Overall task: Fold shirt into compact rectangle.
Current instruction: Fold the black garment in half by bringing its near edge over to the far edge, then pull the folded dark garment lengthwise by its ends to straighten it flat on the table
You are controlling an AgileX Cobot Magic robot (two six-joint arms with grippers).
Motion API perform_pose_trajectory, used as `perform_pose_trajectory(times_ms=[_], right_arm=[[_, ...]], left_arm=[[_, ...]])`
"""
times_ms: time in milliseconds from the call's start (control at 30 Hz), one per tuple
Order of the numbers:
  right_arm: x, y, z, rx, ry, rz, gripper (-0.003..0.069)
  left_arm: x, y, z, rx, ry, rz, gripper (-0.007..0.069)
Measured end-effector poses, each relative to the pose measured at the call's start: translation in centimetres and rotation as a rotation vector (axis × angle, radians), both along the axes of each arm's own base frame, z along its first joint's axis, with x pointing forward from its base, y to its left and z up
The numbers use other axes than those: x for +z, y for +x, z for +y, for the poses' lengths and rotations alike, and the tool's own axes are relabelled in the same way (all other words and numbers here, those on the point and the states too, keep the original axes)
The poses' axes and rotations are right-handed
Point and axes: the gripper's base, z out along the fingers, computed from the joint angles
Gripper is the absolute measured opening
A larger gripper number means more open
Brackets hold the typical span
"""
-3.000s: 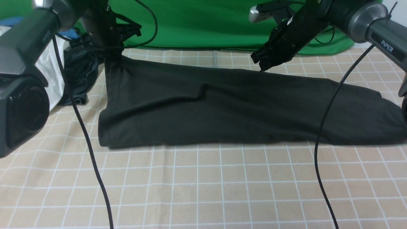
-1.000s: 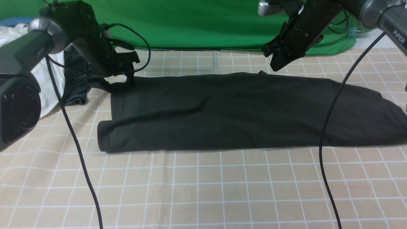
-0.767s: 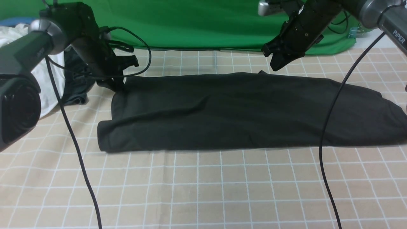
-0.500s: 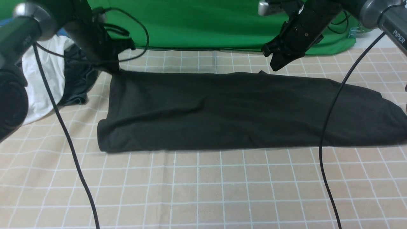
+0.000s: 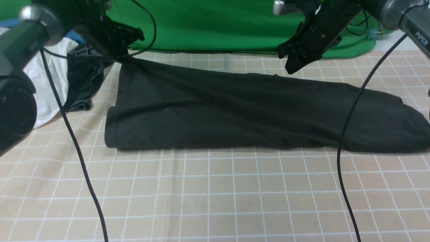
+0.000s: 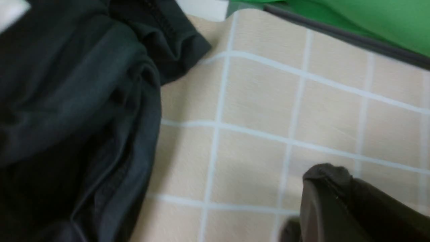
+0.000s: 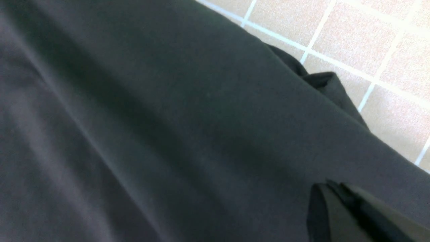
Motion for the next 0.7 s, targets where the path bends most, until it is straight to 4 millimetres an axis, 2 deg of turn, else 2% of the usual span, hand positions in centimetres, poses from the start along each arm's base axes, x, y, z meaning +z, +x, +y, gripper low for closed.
perform_pose_trajectory(times_ms=[100, 167, 200, 233, 300, 333, 433, 567, 633, 667, 700], right_arm=[[0.0, 0.0, 0.0, -0.002, 0.001, 0.001, 0.0064], [0.0, 0.0, 0.0, -0.001, 0.000, 0.005, 0.0070], [0.0, 0.0, 0.0, -0.001, 0.000, 0.004, 0.0070], [0.1, 0.0, 0.0, -0.005, 0.001, 0.004, 0.0070], [0.3, -0.1, 0.0, -0.023, 0.008, 0.005, 0.0070], [0.6, -0.1, -0.1, -0.034, 0.012, 0.003, 0.0070], [2.4, -0.7, -0.4, -0.057, 0.007, -0.025, 0.0070], [4.9, -2.0, -1.0, -0.080, -0.017, -0.057, 0.0052], [5.4, -3.2, -1.3, -0.082, -0.033, -0.040, 0.0045], [5.6, -3.4, -1.4, -0.082, -0.034, -0.042, 0.0045], [5.6, -4.2, -1.6, -0.082, -0.041, -0.018, 0.0045]], left_arm=[[-0.7, 0.1, 0.0, -0.001, 0.007, 0.013, 0.0097], [-0.6, 0.2, 0.1, -0.003, 0.018, 0.006, 0.0173], [-0.6, 0.2, 0.1, -0.003, 0.018, 0.004, 0.0180], [0.2, 0.1, 0.2, 0.003, 0.014, -0.003, 0.0223], [1.6, -0.1, 0.1, 0.015, -0.004, -0.013, 0.0255], [3.2, -0.6, -0.1, 0.019, -0.030, -0.006, 0.0265], [7.2, -3.0, -0.8, -0.047, -0.069, 0.059, 0.0203], [10.6, -5.9, -1.5, -0.100, -0.042, 0.119, 0.0056], [12.0, -7.9, -1.8, -0.106, -0.039, 0.135, 0.0021], [11.4, -8.0, -1.8, -0.105, -0.040, 0.156, 0.0019], [11.9, -9.6, -1.9, -0.092, -0.048, 0.179, 0.0011]])
